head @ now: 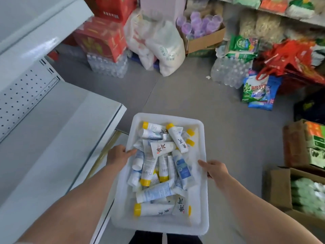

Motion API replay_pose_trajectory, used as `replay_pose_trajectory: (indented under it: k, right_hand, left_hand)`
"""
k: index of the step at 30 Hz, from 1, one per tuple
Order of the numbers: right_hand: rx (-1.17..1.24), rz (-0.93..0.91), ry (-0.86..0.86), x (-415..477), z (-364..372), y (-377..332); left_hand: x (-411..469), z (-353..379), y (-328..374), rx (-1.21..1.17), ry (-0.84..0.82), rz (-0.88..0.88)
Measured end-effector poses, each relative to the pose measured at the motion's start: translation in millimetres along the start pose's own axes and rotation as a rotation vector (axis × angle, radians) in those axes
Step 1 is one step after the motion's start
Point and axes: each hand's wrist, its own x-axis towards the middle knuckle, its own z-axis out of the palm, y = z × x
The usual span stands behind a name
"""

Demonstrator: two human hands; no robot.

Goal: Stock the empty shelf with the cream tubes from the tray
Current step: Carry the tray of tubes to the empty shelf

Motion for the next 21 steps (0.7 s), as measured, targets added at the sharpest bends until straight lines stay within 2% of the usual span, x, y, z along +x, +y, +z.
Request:
replay_pose_trajectory:
  k: [7, 21]
  right_hand:
    - [-0.039, 0.052, -0.049, 67, 40, -13]
    - [-0.044, 0.168, -0.096, 137, 86, 5]
  left_hand:
    - [71, 25, -6, -0.060, 0.015, -0.070]
    - [154, 74, -22, 0.062, 0.008, -0.106]
